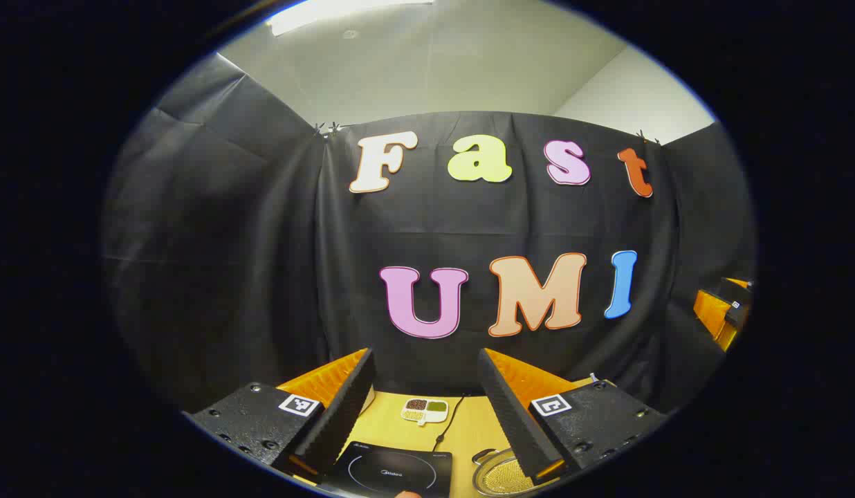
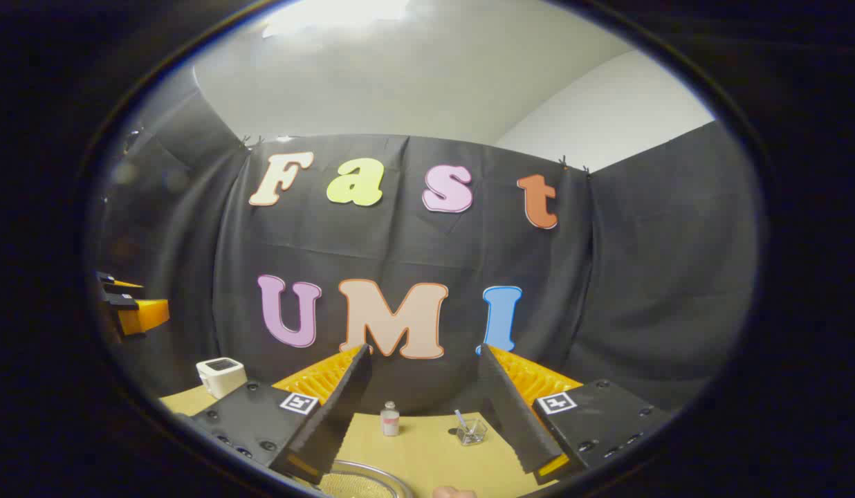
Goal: First push the handle of the pot to place it horizontally, then grasp the pot with both hands and set it on the induction cooktop.
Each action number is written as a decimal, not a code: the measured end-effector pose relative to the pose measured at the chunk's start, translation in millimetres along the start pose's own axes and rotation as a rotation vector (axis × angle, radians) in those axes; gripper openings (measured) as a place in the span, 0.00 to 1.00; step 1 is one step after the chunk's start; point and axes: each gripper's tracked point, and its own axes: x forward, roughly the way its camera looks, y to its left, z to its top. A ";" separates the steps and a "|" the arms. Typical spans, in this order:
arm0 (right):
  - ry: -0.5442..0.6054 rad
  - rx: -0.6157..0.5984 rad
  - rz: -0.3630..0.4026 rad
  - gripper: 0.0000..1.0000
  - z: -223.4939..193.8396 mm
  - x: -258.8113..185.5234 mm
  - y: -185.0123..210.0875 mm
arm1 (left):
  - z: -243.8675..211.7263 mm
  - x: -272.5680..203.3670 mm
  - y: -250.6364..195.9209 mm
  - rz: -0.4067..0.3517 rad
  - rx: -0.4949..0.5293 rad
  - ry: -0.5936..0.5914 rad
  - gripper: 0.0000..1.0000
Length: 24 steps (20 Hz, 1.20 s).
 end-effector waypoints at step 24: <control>0.032 -0.014 0.043 0.39 -6.1 -9.9 12.7 | 25.3 -10.3 -9.7 -0.010 0.048 -0.080 0.95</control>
